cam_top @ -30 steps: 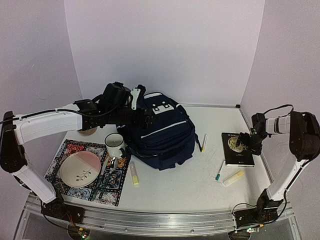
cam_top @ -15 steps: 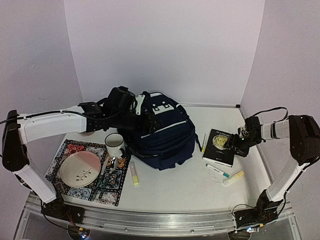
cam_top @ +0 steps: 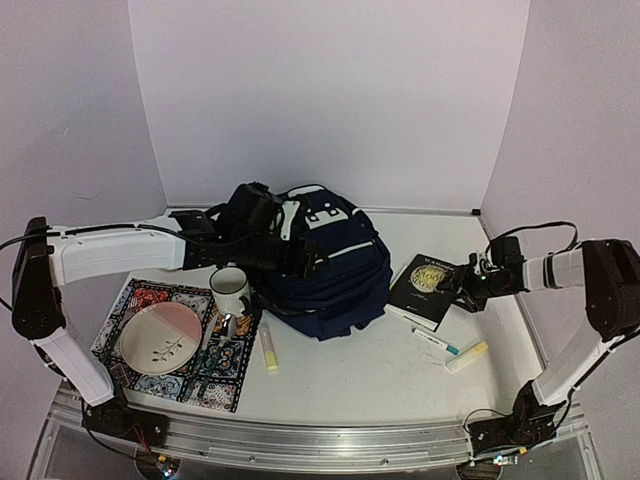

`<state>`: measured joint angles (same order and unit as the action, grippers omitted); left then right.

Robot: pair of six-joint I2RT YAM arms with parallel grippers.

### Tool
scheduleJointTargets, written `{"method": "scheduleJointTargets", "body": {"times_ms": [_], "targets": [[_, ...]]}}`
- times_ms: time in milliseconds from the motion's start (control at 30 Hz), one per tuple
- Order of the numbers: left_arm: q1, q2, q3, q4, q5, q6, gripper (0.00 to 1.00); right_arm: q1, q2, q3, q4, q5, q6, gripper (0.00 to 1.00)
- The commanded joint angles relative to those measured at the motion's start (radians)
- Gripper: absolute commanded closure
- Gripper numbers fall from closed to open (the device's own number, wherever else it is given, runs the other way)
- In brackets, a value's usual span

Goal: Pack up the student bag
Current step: Pick up the book from the corner of the board.

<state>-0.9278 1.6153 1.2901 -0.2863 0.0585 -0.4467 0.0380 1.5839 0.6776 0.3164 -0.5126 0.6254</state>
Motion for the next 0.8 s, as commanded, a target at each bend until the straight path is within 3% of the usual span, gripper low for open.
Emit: {"method": "scheduleJointTargets", "body": {"times_ms": [0, 300, 767], "targets": [[-0.016, 0.028, 0.058, 0.033, 0.015, -0.001, 0.28, 0.011, -0.061, -0.014, 0.079, -0.042, 0.071, 0.45], [-0.023, 0.044, 0.058, 0.033, 0.020, -0.001, 0.35, 0.010, -0.093, -0.056, 0.175, -0.037, 0.184, 0.65], [-0.023, 0.034, 0.050, 0.034, 0.034, -0.015, 0.40, 0.022, 0.018, -0.086, 0.319, -0.059, 0.271, 0.72]]}}
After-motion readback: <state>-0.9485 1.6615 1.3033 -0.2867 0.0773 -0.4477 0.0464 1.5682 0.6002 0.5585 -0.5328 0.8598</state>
